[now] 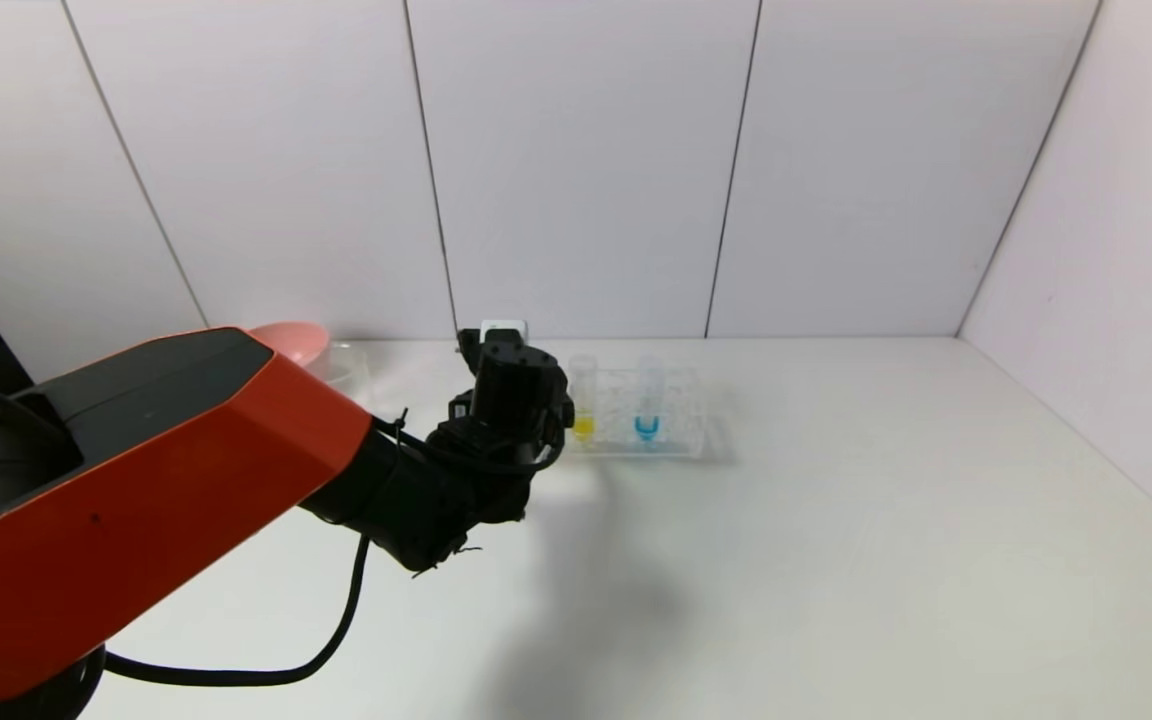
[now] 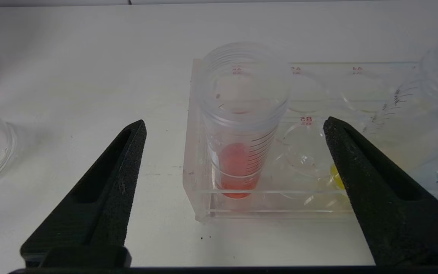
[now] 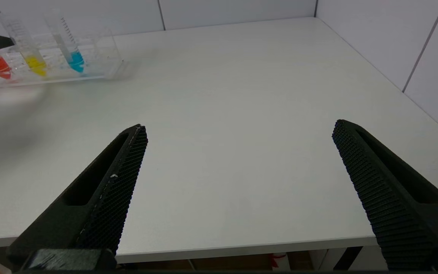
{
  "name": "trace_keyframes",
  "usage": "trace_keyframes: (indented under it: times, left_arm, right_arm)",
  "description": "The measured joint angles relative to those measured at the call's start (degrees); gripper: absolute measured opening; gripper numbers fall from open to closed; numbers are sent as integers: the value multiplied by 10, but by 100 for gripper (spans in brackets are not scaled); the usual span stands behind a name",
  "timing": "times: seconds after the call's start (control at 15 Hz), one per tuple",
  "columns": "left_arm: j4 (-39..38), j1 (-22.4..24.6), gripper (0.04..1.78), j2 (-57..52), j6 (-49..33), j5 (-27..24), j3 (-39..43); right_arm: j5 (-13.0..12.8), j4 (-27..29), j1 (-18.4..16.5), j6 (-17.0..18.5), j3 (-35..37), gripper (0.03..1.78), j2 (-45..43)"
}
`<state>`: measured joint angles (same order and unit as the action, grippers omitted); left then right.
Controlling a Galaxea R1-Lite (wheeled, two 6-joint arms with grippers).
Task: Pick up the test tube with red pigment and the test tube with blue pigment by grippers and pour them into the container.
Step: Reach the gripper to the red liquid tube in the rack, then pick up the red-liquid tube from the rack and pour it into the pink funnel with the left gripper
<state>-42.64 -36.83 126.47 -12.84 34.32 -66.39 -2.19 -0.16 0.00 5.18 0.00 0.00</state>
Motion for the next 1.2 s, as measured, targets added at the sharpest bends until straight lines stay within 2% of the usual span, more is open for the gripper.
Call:
trace_keyframes:
  times: [0.13,0.33,0.47,0.87,0.93,1.0,1.2]
  left_arm:
    - [0,0,136,2,0,0,0]
    - [0,0,86,2,-1,-1,0]
    - [0,0,78,1,-1,-2,0]
    - [11,-3,80,-16,9,0,-5]
    - [7,-4,74,-26,23,5,-12]
    - [1,-4,39,-39,41,4,-20]
    - [6,-7,39,-63,72,2,-35]
  right_arm:
    - [0,0,0,0,0,177,0]
    - [0,0,0,0,0,177,0]
    - [0,0,0,0,0,177,0]
    - [0,0,0,0,0,177,0]
    - [0,0,0,0,0,177,0]
    - [0,0,0,0,0,177,0]
    - [0,0,0,0,0,177,0]
